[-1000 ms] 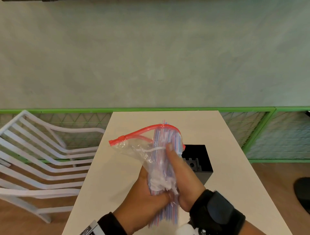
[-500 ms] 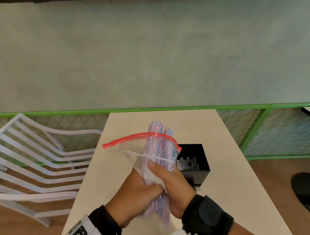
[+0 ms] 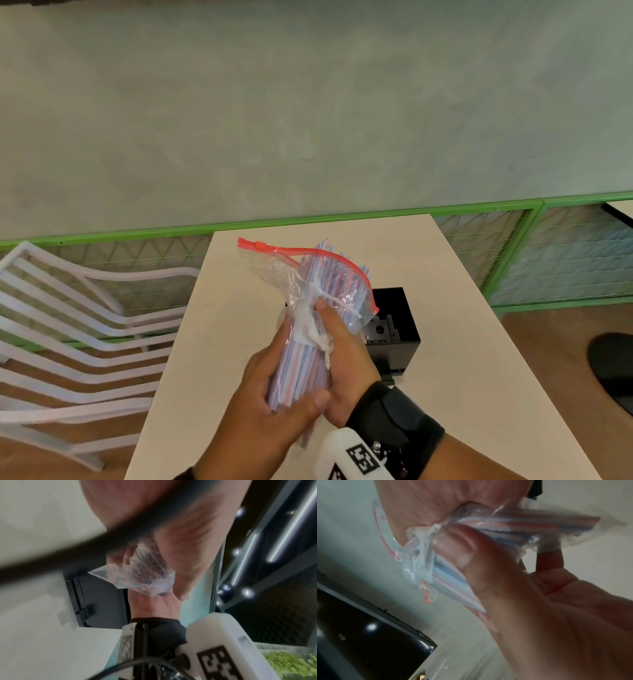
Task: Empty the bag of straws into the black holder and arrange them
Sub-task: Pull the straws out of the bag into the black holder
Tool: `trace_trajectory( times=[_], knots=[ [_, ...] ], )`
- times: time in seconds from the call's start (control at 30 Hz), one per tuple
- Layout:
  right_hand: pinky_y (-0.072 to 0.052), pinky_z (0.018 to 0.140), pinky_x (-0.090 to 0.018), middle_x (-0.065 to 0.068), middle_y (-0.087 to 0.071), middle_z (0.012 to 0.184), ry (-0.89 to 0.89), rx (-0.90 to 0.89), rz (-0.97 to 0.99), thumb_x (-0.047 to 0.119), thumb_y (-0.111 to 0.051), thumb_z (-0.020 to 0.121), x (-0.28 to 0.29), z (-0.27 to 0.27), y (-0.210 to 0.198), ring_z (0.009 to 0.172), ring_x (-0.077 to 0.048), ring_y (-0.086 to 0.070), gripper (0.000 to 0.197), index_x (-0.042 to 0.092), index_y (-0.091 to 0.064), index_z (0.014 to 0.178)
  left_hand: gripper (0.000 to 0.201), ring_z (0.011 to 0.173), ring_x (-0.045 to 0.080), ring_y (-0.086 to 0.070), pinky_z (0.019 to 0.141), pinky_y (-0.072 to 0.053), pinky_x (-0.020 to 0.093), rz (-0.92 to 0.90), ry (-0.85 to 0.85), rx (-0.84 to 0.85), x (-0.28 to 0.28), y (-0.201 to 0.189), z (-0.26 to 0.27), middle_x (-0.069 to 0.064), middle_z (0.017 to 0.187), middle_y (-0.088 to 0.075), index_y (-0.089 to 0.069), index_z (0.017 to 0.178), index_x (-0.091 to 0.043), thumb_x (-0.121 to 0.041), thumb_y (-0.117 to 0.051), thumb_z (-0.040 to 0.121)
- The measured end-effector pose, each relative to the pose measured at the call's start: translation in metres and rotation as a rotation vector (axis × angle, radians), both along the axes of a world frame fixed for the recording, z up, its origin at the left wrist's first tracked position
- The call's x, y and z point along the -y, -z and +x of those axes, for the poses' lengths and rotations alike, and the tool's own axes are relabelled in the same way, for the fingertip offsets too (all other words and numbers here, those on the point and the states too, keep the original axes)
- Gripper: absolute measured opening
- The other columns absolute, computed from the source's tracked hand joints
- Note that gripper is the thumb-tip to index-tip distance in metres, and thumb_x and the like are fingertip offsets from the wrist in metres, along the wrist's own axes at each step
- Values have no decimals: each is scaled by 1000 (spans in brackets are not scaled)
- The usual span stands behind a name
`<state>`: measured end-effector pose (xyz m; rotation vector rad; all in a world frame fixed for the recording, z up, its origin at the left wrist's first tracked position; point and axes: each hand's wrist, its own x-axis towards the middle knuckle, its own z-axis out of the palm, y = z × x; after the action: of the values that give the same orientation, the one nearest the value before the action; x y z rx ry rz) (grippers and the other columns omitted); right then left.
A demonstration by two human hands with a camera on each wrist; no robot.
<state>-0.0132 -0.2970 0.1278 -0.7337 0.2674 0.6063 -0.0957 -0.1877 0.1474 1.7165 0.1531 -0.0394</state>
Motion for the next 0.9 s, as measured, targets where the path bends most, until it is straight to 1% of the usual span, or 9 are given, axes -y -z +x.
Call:
trace_trajectory(
  times=[0.1,0.17,0.27,0.33,0.4,0.47,0.63,0.73,0.9],
  knots=[
    [-65,66,-39,-21,-80,108,10,85,26,36,-78,85,-7,-3,0,87,-33,-80,51,12,-68,129,73,98,-18,-66,75,-52,7,63,-119,25,2,1,12,-27,109,-71,-55,113,-71,-23,-81,64],
    [-64,57,-38,-20,-79,96,-9,105,48,21,-75,93,-10,-7,0,74,-33,-79,40,10,-66,130,61,89,-18,-68,72,-51,8,100,-157,39,2,-3,17,-35,93,-73,-60,105,-63,-14,-78,74],
    [-64,69,-51,-26,-75,106,-54,131,-26,20,-79,88,-17,-11,2,83,-42,-75,52,14,-58,136,52,94,2,-75,83,-59,26,12,-197,-9,0,-7,20,-17,100,-80,-70,112,-46,-2,-73,86],
    [-60,71,-48,-25,-76,115,-88,189,-117,31,-80,80,-19,-16,4,92,-42,-75,57,22,-60,133,44,87,13,-78,77,-61,37,-19,-216,-37,-4,-10,20,-5,98,-81,-73,107,-42,-2,-69,89],
    [-50,58,-31,-24,-76,117,-129,238,-131,31,-77,83,-16,-20,6,87,-32,-71,51,23,-63,132,39,78,19,-79,65,-61,39,-25,-220,-47,-7,-13,20,-1,93,-81,-73,103,-38,-2,-67,90],
    [-46,53,-26,-26,-73,122,-157,241,-101,30,-79,88,-13,-22,7,83,-27,-68,49,22,-63,134,35,74,22,-79,60,-61,40,5,-196,-46,-13,-14,21,-1,90,-81,-72,102,-39,-6,-68,91],
    [-52,57,-29,-17,-78,120,-143,179,-78,50,-76,78,-16,-21,6,91,-28,-71,67,20,-63,137,39,72,21,-77,57,-59,35,51,3,-101,-27,-22,30,6,96,-80,-72,113,-34,-2,-68,91],
    [-56,69,-34,-13,-79,120,-125,84,-88,63,-73,75,-22,-16,11,100,-30,-72,73,21,-66,134,40,68,22,-73,58,-57,35,94,146,-151,-30,-29,43,11,89,-80,-76,102,-37,-5,-64,81],
    [-61,74,-43,-28,-72,127,-72,-41,-11,69,-69,71,-28,-1,11,92,-34,-72,85,11,-69,133,37,66,24,-70,58,-56,36,229,326,-263,-45,-35,83,17,84,-78,-77,93,-28,4,-62,81]
  ],
)
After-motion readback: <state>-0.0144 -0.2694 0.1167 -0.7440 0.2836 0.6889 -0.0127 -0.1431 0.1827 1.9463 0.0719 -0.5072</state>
